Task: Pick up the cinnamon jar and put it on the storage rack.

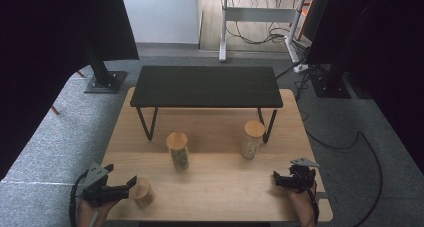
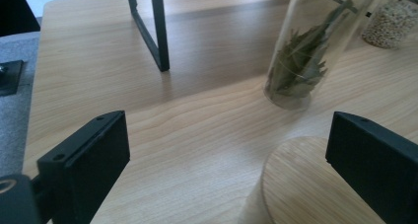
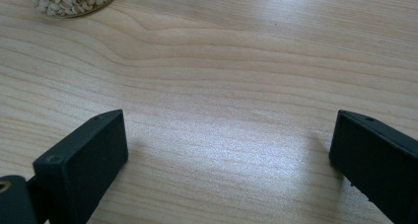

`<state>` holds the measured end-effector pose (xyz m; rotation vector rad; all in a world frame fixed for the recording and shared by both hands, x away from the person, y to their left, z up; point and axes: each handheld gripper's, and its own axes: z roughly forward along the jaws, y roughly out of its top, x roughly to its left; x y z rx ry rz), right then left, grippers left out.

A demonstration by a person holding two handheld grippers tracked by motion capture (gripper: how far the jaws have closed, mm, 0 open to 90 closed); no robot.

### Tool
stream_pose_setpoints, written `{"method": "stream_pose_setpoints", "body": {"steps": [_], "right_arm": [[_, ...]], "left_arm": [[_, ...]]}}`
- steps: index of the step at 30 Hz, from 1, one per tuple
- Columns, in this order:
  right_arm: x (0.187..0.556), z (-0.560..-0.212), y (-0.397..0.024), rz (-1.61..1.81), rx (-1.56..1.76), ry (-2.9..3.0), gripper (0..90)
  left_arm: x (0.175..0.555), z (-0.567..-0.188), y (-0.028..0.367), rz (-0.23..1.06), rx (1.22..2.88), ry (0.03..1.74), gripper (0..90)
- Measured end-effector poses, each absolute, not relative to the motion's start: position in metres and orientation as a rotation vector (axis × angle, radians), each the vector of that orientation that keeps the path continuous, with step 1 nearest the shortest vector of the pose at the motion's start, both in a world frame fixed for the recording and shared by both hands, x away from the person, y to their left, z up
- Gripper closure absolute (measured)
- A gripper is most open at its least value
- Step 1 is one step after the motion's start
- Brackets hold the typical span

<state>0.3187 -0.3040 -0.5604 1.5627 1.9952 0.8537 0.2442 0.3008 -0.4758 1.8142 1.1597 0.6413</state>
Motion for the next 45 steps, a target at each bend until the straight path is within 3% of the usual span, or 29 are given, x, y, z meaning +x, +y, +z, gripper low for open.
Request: {"method": "stream_pose_setpoints", "body": {"steps": [45], "right_arm": [[0.319,-0.561,-0.304,0.859,1.548,2.008,1.1]], "left_arm": [[0.221,-0.507,0.264,0.640,1.855,1.084,2.6]]}}
